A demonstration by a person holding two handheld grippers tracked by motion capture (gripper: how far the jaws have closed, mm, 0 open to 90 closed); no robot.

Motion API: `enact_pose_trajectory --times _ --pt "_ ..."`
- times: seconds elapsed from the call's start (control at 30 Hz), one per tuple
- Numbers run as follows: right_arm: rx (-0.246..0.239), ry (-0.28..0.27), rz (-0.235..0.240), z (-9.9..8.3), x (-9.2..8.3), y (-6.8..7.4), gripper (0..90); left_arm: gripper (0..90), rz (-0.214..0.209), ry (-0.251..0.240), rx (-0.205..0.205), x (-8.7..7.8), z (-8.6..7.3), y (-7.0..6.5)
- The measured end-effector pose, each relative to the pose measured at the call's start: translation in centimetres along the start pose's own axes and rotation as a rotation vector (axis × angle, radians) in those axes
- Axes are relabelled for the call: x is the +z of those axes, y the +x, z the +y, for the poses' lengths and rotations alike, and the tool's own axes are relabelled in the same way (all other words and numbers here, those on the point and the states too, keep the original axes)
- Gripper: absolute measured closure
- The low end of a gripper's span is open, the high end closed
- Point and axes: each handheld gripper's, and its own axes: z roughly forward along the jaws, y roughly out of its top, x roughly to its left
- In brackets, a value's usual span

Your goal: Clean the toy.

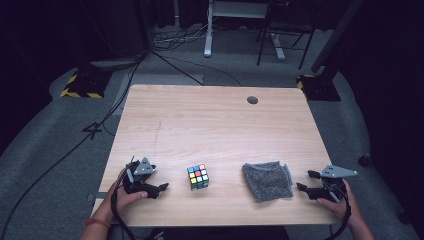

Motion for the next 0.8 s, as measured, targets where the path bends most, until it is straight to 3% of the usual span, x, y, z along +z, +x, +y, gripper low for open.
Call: enact_pose_trajectory --times 0.8 --pt "0.002 -0.001 -0.008 -0.01 -0.01 0.11 25.4 15.4 0.003 0.000 -0.004 -0.01 -0.02 -0.05"
